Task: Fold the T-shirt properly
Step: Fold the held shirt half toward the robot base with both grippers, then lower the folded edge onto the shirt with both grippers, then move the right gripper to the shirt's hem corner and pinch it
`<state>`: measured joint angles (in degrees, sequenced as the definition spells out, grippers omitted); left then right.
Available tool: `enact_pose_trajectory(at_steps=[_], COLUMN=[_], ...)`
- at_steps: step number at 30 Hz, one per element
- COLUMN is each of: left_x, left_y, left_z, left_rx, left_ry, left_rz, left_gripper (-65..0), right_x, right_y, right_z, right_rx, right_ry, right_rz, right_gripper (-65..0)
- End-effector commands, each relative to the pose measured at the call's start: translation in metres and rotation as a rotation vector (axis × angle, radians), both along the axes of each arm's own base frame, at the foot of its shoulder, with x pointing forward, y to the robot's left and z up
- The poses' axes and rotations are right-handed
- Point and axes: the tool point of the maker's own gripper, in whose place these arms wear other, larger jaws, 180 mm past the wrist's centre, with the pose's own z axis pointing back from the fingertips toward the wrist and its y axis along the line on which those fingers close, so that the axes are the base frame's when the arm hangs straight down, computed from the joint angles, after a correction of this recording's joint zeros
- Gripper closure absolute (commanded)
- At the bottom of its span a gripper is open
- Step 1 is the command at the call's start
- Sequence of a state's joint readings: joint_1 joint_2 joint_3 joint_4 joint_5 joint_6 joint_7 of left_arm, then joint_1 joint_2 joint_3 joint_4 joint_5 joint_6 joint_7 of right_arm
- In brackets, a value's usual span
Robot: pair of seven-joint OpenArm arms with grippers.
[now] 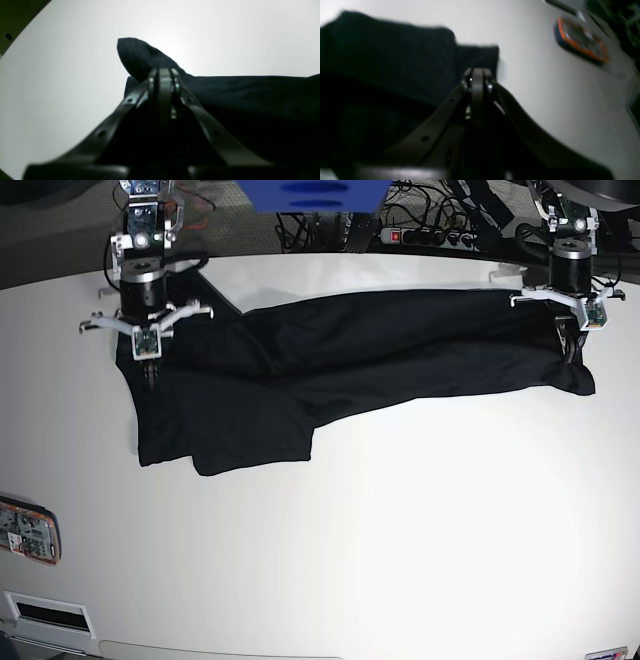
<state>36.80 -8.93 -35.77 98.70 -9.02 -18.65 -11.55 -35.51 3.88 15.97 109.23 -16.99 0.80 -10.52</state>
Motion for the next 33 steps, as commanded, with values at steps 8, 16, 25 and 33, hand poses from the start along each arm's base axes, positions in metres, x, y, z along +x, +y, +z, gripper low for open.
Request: enact_pose_trajectory(at_steps=[8,16,25,33], left_x=[-0.024,-0.028,-0.030,-0.030], left_y=[0.012,0.013,0.007,0.010], left_z=[-0.035,-0.043,-0.051,-0.049], left_rx=[-0.033,-0.022,0.062,0.071], left_ry=[0.083,0.116,0.175,0.178], left_rz=[0.043,0.039,-0.012,-0.009], left_gripper=[0.0,-22.2,-46.1,-48.4], right_x=[0.009,0.009,0.059,0.120], right_y=[0.007,0.019,0.062,0.093], right_z=[0.012,0.010,0.008,0.039], right_rx=[-0.003,0.017,0.037,-0.025], right_ry=[-0.052,-0.048,0.077,0.114], right_rz=[0.044,0.071,0.164,0.234], right_gripper=[0.0,-18.1,-21.5,-21.7])
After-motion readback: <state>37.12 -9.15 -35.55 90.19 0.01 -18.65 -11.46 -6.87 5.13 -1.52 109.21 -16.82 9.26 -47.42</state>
